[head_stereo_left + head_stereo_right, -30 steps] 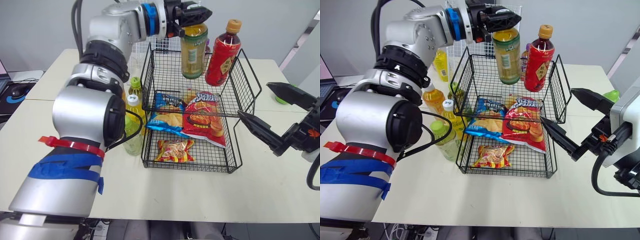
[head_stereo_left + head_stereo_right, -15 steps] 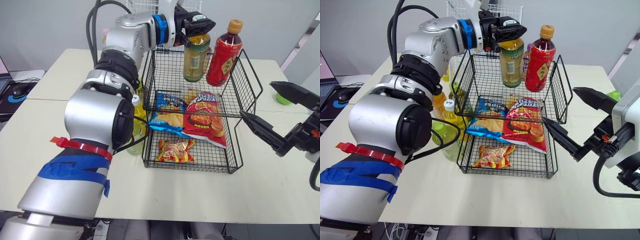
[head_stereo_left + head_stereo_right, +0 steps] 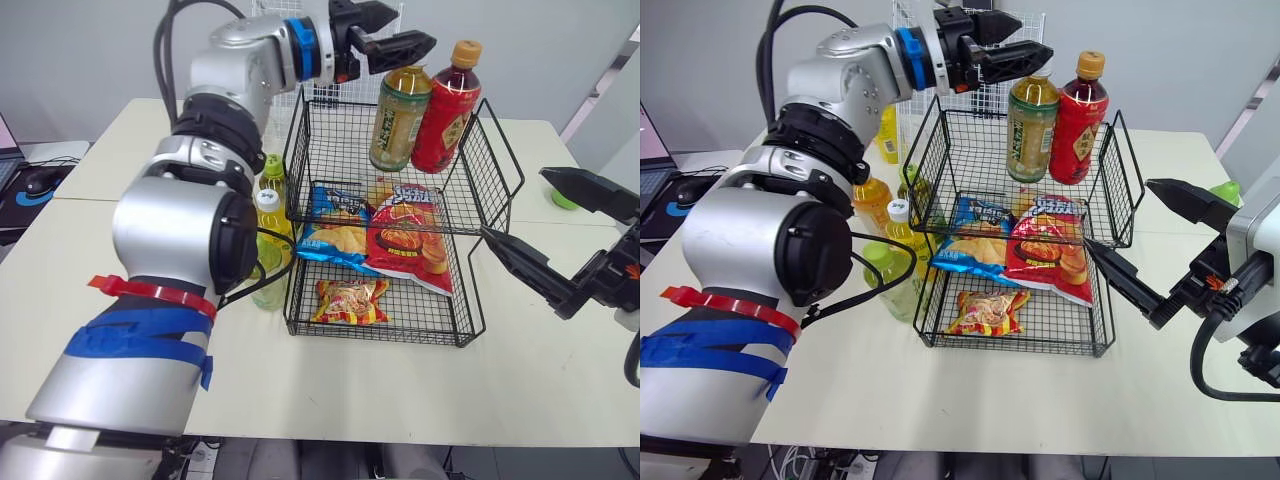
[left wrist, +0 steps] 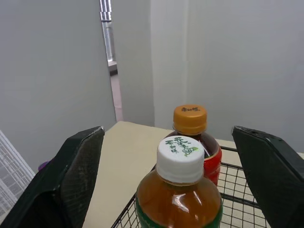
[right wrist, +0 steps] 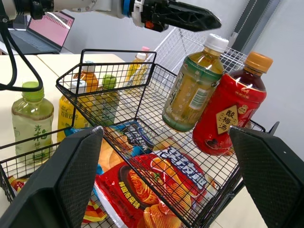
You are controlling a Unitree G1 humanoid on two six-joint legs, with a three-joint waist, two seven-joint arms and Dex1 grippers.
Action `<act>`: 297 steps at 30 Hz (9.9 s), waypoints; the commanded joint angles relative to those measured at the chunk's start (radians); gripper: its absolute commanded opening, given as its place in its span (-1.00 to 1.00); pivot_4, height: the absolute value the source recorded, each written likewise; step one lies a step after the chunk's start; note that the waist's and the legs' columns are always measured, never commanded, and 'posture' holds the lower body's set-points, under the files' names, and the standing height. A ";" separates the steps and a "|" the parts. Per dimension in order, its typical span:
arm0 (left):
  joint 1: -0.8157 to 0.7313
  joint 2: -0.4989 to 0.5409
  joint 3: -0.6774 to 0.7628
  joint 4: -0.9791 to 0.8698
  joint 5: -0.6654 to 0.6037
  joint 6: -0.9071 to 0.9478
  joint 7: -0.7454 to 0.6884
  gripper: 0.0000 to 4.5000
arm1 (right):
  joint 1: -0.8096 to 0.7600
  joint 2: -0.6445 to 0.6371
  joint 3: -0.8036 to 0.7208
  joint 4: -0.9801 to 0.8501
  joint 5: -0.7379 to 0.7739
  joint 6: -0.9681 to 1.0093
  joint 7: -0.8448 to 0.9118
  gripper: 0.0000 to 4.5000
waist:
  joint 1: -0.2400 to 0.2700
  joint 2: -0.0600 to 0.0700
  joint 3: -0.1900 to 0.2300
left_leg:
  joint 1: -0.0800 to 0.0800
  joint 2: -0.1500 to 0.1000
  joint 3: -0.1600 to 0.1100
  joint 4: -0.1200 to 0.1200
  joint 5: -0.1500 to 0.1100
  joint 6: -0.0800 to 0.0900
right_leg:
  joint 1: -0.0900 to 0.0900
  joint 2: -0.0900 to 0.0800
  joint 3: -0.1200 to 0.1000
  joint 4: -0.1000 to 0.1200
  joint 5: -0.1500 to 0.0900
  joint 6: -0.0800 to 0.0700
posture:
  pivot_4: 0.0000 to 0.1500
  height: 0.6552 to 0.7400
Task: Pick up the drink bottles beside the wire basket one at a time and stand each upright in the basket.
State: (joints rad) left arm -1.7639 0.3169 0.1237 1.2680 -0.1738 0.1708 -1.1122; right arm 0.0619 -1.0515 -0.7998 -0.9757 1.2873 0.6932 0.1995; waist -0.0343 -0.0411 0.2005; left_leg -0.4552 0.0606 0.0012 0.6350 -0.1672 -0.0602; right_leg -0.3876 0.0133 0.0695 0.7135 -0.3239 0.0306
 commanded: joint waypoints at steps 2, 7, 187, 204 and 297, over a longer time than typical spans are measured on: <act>0.003 0.083 -0.001 -0.088 0.006 0.001 -0.056 0.99 | -0.011 -0.004 -0.014 0.007 -0.002 -0.039 0.015 1.00 | -0.001 0.000 0.000 | 0.000 0.000 0.000 0.000 0.000 0.000 | 0.000 0.000 0.000 0.000 0.000 0.000 | 1.00 0.91; 0.052 0.165 -0.001 -0.191 -0.010 0.069 -0.103 0.99 | -0.024 -0.006 0.014 0.030 -0.004 -0.059 0.063 1.00 | 0.000 0.000 0.000 | 0.001 0.000 0.000 0.000 0.000 0.000 | 0.001 0.000 0.000 0.000 0.000 0.000 | 1.00 0.91; 1.606 0.068 0.277 -2.097 -0.381 0.762 0.781 0.99 | -0.311 0.122 0.637 0.107 -0.282 -0.105 0.463 1.00 | 0.012 -0.002 -0.004 | 0.019 0.002 0.000 0.005 0.000 0.001 | 0.019 -0.003 0.001 0.000 0.000 0.001 | 1.00 0.91; 1.630 0.000 0.063 -2.006 -0.274 0.624 0.899 0.62 | -0.296 0.111 0.585 0.075 -0.235 -0.086 0.430 1.00 | 0.009 -0.002 -0.004 | 0.019 0.002 0.001 0.003 0.000 0.001 | 0.018 -0.002 0.002 -0.002 -0.001 0.002 | 1.00 0.91; 0.059 -0.129 -0.176 -0.360 -0.152 0.277 -0.117 -0.06 | -0.041 0.013 -0.042 0.146 -0.067 -0.009 0.307 1.00 | 0.002 0.003 0.001 | 0.001 0.000 0.000 -0.006 0.000 0.001 | 0.003 0.000 -0.001 -0.009 0.000 -0.001 | 1.00 0.91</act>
State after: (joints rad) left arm -1.6439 0.1930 -0.0793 0.9210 -0.3248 0.4712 -1.2197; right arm 0.0247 -1.0413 -0.8074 -0.8221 1.2355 0.7079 0.5168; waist -0.0322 -0.0383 0.2011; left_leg -0.4538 0.0603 0.0009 0.6288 -0.1670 -0.0591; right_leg -0.3850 0.0128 0.0688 0.7047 -0.3244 0.0294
